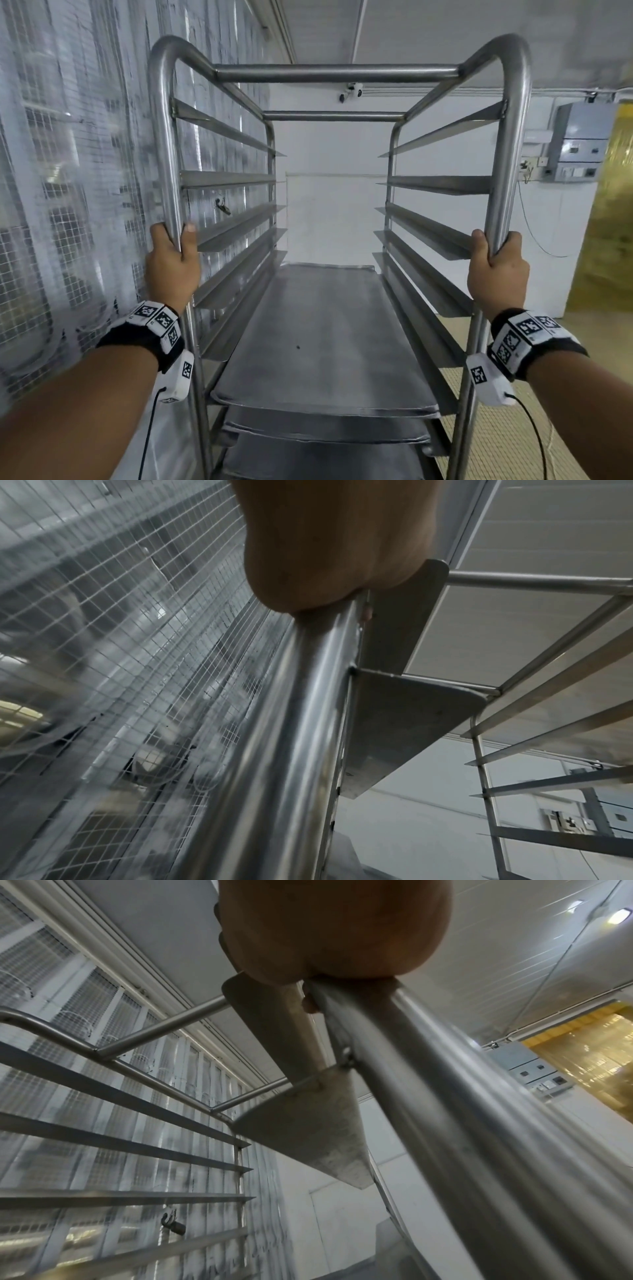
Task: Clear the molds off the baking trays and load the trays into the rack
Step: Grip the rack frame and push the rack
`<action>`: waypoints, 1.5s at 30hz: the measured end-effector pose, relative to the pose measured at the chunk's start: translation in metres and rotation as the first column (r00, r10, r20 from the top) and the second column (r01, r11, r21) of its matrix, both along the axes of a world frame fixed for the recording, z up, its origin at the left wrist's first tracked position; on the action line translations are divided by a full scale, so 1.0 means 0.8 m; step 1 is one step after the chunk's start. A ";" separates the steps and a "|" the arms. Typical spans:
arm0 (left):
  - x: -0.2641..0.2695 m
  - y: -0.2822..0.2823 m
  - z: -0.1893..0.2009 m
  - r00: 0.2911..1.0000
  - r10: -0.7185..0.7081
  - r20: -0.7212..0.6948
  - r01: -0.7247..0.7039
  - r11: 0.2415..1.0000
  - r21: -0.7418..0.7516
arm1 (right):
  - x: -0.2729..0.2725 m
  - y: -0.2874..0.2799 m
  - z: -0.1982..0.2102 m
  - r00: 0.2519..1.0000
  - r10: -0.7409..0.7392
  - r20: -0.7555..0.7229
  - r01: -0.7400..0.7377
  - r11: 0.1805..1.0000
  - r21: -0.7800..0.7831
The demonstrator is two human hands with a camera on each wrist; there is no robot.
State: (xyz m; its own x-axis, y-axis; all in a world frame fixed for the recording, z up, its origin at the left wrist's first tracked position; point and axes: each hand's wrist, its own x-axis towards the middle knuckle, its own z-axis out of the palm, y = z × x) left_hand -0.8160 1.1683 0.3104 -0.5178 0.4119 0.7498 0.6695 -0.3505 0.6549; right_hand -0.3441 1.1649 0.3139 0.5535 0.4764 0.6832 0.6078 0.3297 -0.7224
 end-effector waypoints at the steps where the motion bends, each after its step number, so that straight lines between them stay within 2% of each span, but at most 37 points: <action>1: 0.001 0.004 -0.001 1.000 0.009 -0.005 -0.009 1.000 0.009 | 0.002 0.005 0.000 1.000 -0.003 0.003 0.003 1.000 0.004; 13: 0.000 0.079 -0.014 0.999 -0.010 -0.036 0.014 0.993 0.118 | 0.006 0.082 -0.006 0.999 -0.045 0.012 0.045 0.999 0.021; 17: 0.000 0.116 -0.013 0.998 -0.024 -0.051 0.029 0.996 0.090 | 0.001 0.119 -0.007 0.997 -0.074 0.006 0.074 0.997 0.001; 29: -0.010 0.255 -0.010 0.996 -0.094 -0.012 0.094 0.992 0.089 | -0.012 0.248 -0.011 0.992 -0.124 -0.012 0.124 0.992 -0.026; 36: -0.020 0.330 -0.007 1.000 -0.028 -0.010 0.029 0.998 0.053 | -0.024 0.314 -0.018 0.990 -0.138 0.033 0.136 0.990 0.034; 45: -0.027 0.450 -0.011 0.999 -0.042 0.015 0.042 0.998 0.037 | -0.023 0.435 -0.019 0.990 -0.132 0.040 0.128 0.988 0.080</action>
State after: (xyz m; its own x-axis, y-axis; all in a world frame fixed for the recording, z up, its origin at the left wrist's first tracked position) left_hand -0.8379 1.5285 0.3017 -0.5123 0.4060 0.7568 0.6436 -0.4020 0.6513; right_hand -0.3625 1.5128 0.2984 0.5749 0.3472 0.7409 0.6808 0.2993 -0.6685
